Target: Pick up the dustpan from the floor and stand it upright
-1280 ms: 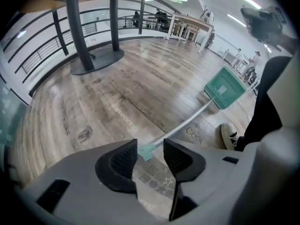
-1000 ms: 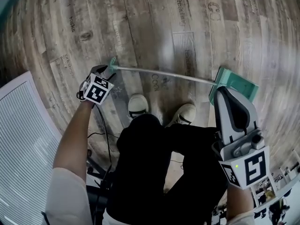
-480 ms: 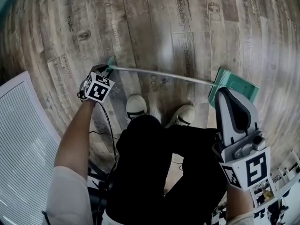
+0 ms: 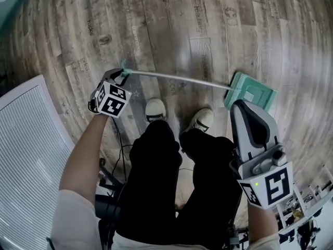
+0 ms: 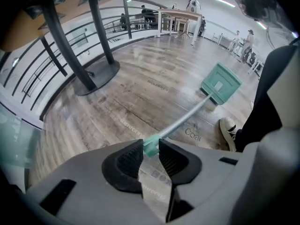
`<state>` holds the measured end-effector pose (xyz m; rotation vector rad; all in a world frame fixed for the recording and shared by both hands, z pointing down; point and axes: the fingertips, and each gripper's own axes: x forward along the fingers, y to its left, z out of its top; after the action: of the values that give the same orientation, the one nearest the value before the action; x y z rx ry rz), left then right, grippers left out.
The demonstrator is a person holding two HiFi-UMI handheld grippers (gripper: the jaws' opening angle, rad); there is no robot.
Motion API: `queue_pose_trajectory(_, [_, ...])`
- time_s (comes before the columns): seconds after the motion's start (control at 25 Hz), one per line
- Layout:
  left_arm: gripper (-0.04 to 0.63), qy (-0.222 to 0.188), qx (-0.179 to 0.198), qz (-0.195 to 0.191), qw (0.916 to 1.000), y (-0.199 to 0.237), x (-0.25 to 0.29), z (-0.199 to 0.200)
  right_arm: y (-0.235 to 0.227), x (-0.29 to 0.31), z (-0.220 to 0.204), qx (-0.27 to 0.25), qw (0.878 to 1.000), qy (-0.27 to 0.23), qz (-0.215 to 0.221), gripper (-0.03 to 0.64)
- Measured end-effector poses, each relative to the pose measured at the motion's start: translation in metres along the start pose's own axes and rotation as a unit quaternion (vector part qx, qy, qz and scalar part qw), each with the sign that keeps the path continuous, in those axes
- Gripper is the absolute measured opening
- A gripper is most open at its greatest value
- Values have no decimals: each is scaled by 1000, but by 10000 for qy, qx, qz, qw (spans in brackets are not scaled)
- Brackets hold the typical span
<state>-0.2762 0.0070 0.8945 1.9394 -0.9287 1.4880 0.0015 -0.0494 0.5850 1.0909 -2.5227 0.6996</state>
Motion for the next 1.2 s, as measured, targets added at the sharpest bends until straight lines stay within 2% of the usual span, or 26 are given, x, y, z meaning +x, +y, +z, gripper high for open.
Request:
queue_pose_trajectory(0.32, [121,-635,423,62,9971,-22,-103,85,23,-49,68,73,9999,-86,-35,28])
queue_pose_trajectory(0.56, [121,-908,673,-15,9936,-55,-154,132,26,-93,105,179,9996,-113,-200,28])
queue_pose_trajectory(0.76, [121,-1218,1068,57,9868,-85,-193,173,15,-132,123,433,9976,-156,-517,28])
queue_pose_trajectory(0.88, [121,-1436,1155,116,9828,-109,-212,200,7,-155,130,544,9962,-194,-658,28])
queue_pose_trajectory(1.2, [120,-1632,1255,-258,9782,-159,-251,238,0,-210,141,757,9893,-321,-1204,28])
